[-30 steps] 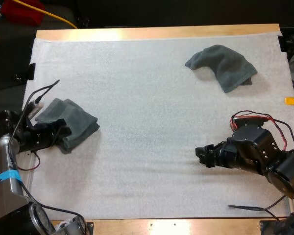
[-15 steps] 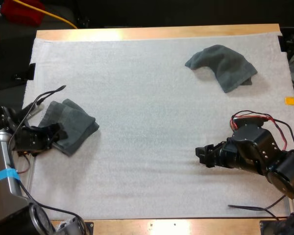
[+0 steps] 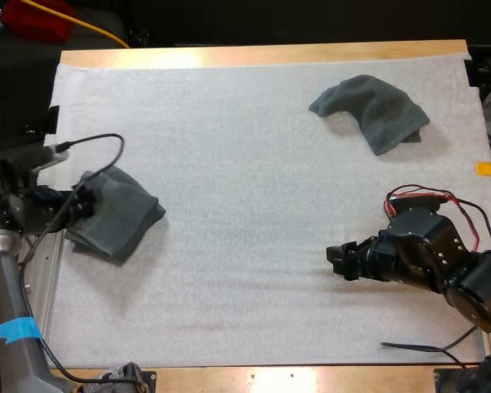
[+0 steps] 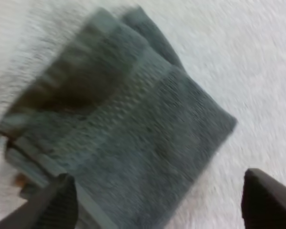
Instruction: Pick towel from pile, fold and stack
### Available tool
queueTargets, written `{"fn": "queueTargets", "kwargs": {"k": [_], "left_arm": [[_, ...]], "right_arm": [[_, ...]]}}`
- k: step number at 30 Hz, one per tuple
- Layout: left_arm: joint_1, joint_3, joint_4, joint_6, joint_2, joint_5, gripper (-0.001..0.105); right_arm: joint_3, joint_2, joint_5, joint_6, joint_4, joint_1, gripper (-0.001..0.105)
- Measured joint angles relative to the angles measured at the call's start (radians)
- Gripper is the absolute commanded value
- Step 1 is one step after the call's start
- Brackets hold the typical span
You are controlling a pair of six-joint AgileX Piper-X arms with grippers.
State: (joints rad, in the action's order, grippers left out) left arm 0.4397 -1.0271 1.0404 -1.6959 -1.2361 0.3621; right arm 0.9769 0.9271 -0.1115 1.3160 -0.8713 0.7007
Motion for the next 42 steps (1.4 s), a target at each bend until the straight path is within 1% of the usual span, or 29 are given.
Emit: {"fn": "queueTargets", "kwargs": {"k": [2,9,10,16,23,34,42], "left_arm": [[-0.024,0.0,0.001,0.013,0.0,-0.013,0.07],[-0.067,0.0,0.001,0.046,0.0,-0.151,0.07],[-0.067,0.0,0.001,0.055,0.0,-0.162,0.07],[-0.069,0.0,-0.019,0.071,-0.02,-0.176,0.07],[-0.096,0.0,-0.029,0.071,-0.144,-0.177,0.07],[-0.15,0.0,-0.116,0.071,-0.296,-0.177,0.07],[-0.153,0.0,-0.14,0.071,-0.377,-0.177,0.07]], "right_arm": [[0.0,0.0,0.0,0.0,0.0,0.0,0.069],[0.0,0.0,0.0,0.0,0.0,0.0,0.069],[0.0,0.0,0.0,0.0,0.0,0.0,0.069],[0.0,0.0,0.0,0.0,0.0,0.0,0.069],[0.0,0.0,0.0,0.0,0.0,0.0,0.069],[0.0,0.0,0.0,0.0,0.0,0.0,0.069],[0.0,0.0,0.0,0.0,0.0,0.0,0.069]]}}
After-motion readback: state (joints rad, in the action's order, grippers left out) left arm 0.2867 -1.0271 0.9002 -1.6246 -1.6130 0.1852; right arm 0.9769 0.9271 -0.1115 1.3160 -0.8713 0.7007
